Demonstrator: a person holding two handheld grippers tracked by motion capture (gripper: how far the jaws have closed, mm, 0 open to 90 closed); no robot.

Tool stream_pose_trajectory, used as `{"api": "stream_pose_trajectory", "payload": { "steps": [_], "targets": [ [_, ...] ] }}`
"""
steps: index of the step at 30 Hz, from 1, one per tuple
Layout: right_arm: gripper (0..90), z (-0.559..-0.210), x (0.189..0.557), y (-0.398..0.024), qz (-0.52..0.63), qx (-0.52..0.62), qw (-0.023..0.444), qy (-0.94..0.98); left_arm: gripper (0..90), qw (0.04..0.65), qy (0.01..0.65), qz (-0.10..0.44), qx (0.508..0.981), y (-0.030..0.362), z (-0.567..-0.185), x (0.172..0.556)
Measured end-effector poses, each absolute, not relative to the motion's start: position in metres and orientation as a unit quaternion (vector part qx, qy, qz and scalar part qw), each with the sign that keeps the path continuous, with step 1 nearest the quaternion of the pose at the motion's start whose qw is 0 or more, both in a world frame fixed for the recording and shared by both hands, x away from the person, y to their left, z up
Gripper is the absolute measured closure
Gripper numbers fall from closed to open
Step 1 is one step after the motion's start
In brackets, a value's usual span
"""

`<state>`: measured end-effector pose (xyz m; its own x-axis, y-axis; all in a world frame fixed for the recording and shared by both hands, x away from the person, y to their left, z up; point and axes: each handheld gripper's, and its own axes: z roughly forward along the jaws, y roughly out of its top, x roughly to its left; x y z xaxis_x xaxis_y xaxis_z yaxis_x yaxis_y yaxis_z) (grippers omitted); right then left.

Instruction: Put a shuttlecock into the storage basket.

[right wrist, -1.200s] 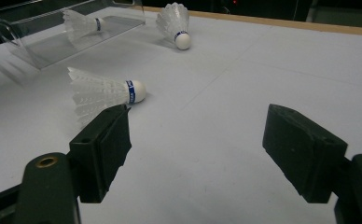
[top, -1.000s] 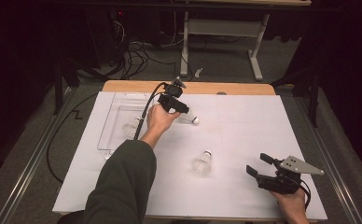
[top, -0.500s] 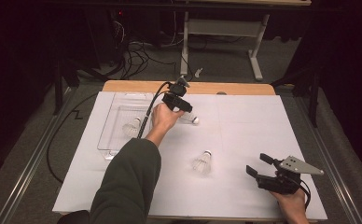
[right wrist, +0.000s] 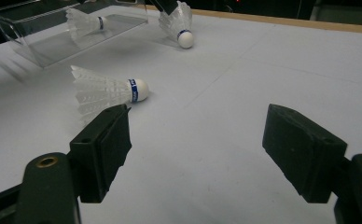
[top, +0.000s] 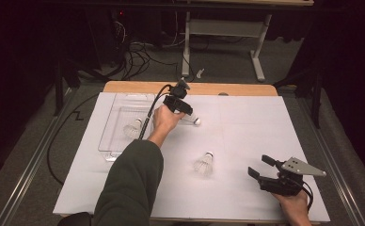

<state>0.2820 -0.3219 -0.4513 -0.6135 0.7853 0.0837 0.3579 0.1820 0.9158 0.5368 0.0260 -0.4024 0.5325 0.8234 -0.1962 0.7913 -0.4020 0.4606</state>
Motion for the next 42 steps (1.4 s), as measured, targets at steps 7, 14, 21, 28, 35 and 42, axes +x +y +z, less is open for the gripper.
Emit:
{"api": "stream_pose_trajectory", "payload": {
  "steps": [7, 14, 21, 28, 35, 42],
  "targets": [
    [23.7, -0.4514, 0.2822, -0.322, 0.509, 0.386, 0.209, 0.74, 57.1, 0.255, 0.482, 0.022, 0.838, 0.0274, -0.4059, 0.5385],
    [23.7, -0.4516, 0.2825, -0.3218, 0.509, 0.384, 0.209, 0.741, 63.3, 0.254, 0.477, 0.016, 0.841, 0.0272, -0.4078, 0.5382],
    [23.7, -0.4517, 0.2827, -0.3219, 0.509, 0.384, 0.209, 0.741, 70.7, 0.254, 0.472, 0.016, 0.844, 0.0277, -0.4076, 0.5376],
    [23.7, -0.4518, 0.2828, -0.3219, 0.508, 0.385, 0.209, 0.741, 78.6, 0.258, 0.466, 0.016, 0.846, 0.0281, -0.4052, 0.5365],
    [23.7, -0.4519, 0.283, -0.3216, 0.507, 0.385, 0.209, 0.743, 86.7, 0.258, 0.457, 0.017, 0.851, 0.0272, -0.4041, 0.5335],
    [23.7, -0.4519, 0.283, -0.3215, 0.506, 0.385, 0.21, 0.743, 89.4, 0.264, 0.448, 0.014, 0.854, 0.0246, -0.3997, 0.5302]
  ]
}}
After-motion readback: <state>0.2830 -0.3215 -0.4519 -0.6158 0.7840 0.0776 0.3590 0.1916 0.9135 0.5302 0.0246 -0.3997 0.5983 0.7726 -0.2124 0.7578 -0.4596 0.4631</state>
